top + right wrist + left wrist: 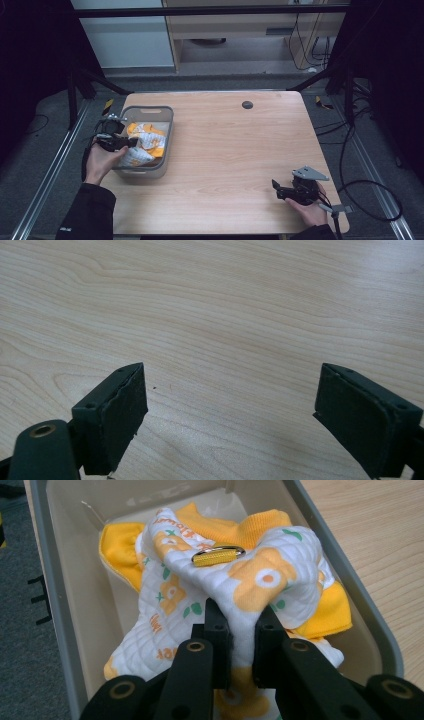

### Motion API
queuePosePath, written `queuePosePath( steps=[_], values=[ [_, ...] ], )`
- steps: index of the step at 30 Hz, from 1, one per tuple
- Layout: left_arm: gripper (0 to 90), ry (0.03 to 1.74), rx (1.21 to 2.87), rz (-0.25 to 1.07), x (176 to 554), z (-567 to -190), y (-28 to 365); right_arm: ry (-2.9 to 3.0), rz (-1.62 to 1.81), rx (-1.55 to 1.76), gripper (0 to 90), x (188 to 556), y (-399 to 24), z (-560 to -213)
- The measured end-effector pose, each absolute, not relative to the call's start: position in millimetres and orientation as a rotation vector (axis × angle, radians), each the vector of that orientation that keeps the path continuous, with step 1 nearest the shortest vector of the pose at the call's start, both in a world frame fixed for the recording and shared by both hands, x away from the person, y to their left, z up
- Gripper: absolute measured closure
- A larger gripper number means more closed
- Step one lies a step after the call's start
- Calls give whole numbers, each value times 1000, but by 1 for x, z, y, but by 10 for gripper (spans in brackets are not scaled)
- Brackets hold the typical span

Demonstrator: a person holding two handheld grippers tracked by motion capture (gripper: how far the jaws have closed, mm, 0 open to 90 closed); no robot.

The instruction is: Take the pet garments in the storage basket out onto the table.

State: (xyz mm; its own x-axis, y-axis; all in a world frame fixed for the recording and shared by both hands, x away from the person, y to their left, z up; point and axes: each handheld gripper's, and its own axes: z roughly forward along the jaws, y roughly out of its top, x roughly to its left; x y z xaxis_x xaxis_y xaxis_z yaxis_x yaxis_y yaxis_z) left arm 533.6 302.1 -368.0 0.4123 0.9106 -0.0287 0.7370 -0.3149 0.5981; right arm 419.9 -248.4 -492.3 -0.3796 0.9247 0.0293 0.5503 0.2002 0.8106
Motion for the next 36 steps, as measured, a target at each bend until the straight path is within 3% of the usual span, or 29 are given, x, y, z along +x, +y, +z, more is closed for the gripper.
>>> queuePosePath(
  steps=[36],
  values=[
    [811,1322,2130,492,514,-326,304,2003,1053,1364,133,419,-248,-492]
  ],
)
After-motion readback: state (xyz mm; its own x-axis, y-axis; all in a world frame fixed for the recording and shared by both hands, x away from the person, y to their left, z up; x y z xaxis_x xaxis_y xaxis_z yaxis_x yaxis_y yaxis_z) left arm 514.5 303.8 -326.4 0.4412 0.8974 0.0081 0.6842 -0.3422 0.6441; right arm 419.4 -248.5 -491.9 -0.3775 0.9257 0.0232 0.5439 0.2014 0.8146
